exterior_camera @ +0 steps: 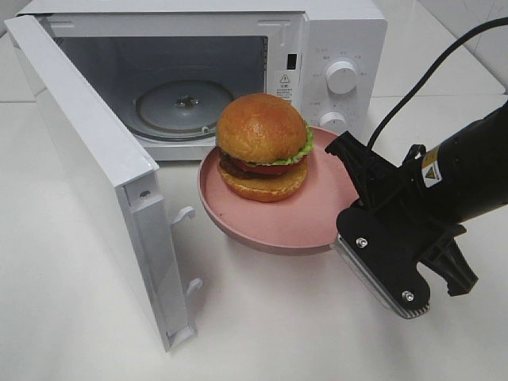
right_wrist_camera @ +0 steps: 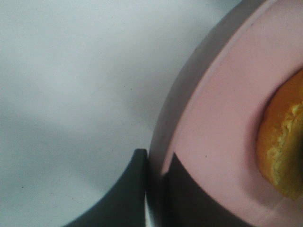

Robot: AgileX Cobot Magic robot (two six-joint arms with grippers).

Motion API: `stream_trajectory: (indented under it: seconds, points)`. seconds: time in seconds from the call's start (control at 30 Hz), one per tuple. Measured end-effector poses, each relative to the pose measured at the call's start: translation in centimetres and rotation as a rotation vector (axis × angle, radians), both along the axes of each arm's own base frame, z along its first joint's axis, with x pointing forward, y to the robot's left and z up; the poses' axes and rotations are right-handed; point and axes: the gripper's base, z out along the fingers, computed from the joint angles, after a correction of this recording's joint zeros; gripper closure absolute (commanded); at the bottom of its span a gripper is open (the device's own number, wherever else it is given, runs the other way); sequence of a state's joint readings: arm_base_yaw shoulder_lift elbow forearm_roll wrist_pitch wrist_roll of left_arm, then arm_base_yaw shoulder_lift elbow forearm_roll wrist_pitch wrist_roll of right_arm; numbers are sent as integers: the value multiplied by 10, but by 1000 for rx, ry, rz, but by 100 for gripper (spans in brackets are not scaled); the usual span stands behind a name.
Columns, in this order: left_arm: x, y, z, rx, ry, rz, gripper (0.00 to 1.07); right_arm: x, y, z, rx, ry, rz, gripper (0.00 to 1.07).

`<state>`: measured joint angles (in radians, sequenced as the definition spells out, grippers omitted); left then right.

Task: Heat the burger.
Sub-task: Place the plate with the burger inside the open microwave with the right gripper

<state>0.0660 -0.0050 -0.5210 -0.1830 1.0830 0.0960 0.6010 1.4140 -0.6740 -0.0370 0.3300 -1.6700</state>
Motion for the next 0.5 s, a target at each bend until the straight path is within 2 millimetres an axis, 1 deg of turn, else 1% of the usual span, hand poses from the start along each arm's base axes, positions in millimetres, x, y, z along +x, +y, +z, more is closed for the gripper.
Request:
stream_trajectory:
  seconds: [0.37, 0.47, 0.5]
  points:
    - [0, 0, 0, 0, 0, 0, 8, 1, 2, 0, 16, -12, -1, 107]
    - [0, 0, 0, 0, 0, 0, 8, 2, 6, 0, 18, -9, 4, 107]
    - [0, 0, 0, 0, 0, 0, 8, 2, 12, 0, 22, -6, 16, 107]
